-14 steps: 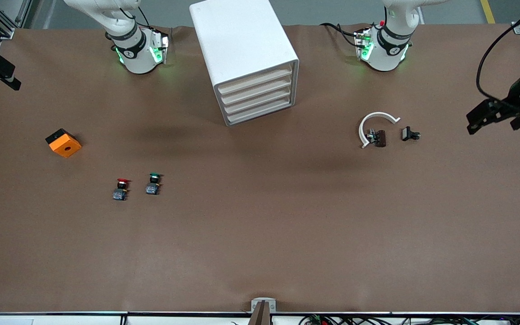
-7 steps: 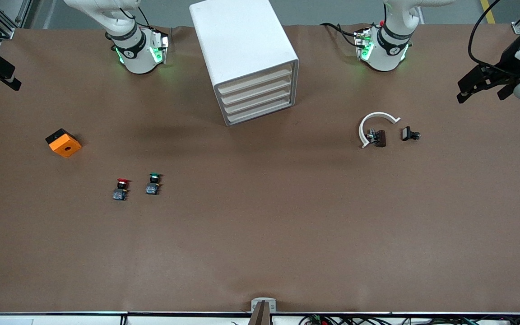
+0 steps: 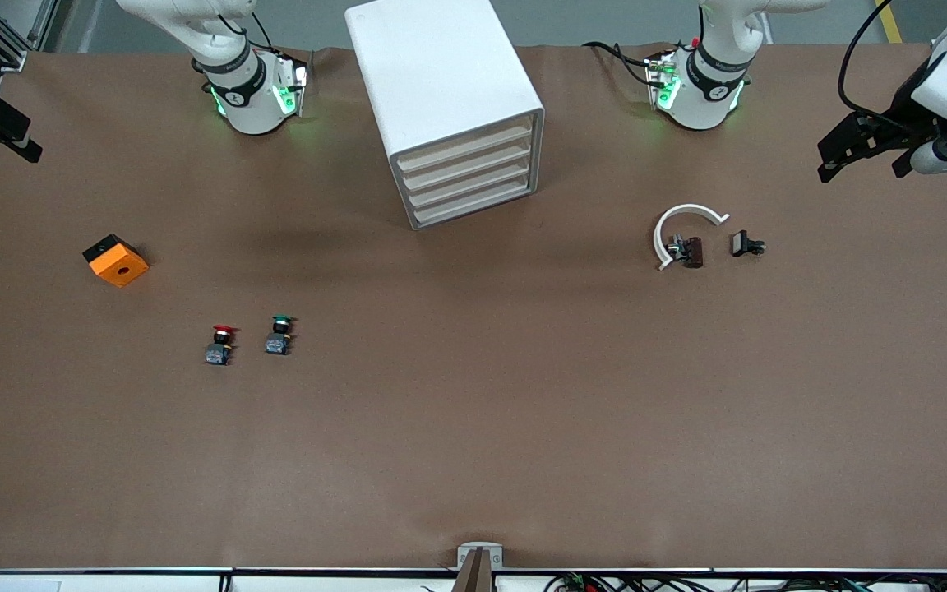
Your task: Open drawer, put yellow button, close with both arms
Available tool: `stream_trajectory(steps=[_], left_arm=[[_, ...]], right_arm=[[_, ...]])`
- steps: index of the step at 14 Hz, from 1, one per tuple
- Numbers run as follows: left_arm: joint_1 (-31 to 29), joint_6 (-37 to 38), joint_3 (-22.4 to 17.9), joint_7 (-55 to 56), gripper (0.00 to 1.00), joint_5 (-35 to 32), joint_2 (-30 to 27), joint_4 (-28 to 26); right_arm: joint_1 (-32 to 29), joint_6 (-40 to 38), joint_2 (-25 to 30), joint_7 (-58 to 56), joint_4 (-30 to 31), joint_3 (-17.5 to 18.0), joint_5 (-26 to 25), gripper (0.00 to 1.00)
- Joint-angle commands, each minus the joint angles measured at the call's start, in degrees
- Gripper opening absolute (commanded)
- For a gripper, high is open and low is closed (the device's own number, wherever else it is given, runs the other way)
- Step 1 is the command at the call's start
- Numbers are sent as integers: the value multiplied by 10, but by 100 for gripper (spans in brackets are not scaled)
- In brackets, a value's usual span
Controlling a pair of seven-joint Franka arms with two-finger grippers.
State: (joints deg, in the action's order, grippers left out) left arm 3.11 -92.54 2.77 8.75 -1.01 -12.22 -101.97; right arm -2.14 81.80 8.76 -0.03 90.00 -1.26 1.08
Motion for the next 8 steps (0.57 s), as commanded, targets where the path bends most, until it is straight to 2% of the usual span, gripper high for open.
stream_trajectory(steps=[1,8], left_arm=[[-2,3,3,-6,100,-12,15,28],[-16,7,-2,0,100,-9,29,38]], right_arm=[[-9,0,18,-12,17,4,9,100],[-10,3,18,-10,17,5,9,100]])
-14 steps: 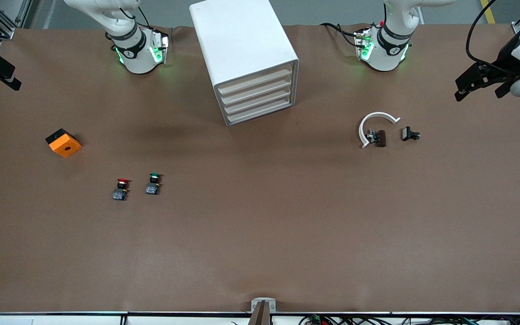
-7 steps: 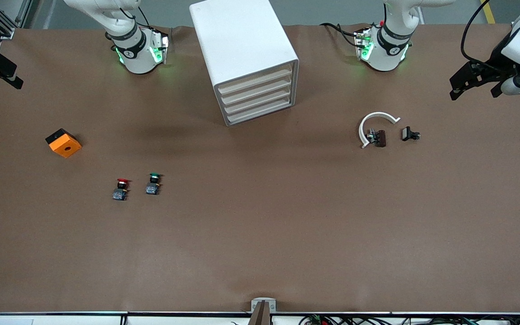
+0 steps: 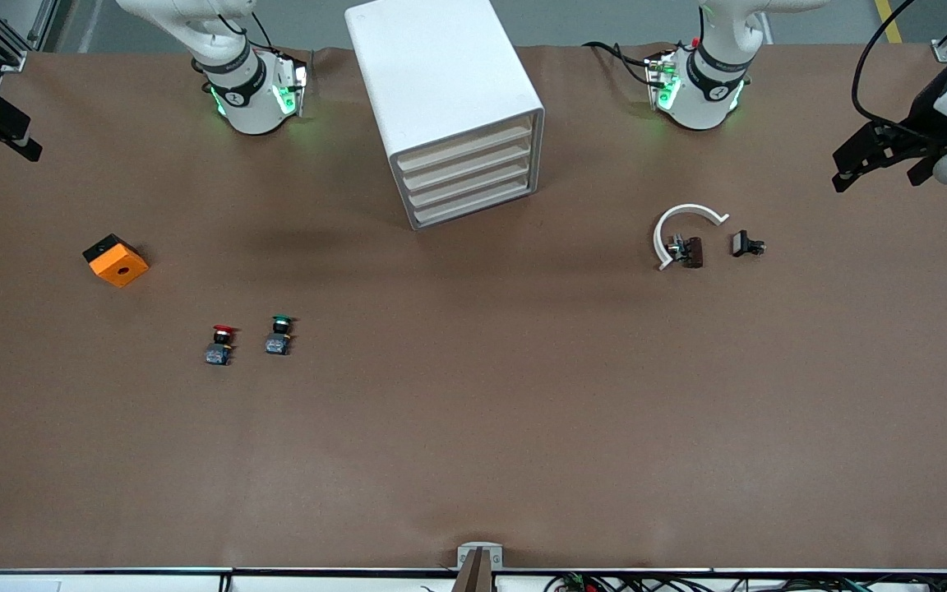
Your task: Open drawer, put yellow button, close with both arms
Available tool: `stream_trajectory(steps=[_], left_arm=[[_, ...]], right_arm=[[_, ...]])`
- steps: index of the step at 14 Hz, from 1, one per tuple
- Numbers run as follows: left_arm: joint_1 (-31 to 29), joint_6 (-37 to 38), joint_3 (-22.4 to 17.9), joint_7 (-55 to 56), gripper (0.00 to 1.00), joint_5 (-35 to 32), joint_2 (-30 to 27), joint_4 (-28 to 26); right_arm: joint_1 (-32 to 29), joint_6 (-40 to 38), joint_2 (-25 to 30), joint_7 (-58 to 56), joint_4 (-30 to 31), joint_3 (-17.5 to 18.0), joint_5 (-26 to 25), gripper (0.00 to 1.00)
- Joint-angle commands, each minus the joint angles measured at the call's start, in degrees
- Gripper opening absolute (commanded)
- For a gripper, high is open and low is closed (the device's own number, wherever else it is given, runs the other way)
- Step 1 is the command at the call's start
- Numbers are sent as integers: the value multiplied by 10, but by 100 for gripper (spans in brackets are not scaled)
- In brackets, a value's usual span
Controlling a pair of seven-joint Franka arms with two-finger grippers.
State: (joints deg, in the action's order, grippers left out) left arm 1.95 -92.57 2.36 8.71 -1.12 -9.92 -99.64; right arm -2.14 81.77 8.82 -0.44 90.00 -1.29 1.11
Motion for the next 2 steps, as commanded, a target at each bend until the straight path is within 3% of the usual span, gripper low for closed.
stream_trajectory(steps=[1,2], left_arm=[[-5,7,2,2,100,-8,9,15],[-5,8,2,2,100,-8,10,15]], right_arm=[[-11,3,18,-6,17,5,8,100],[-11,2,18,-7,17,5,8,100]])
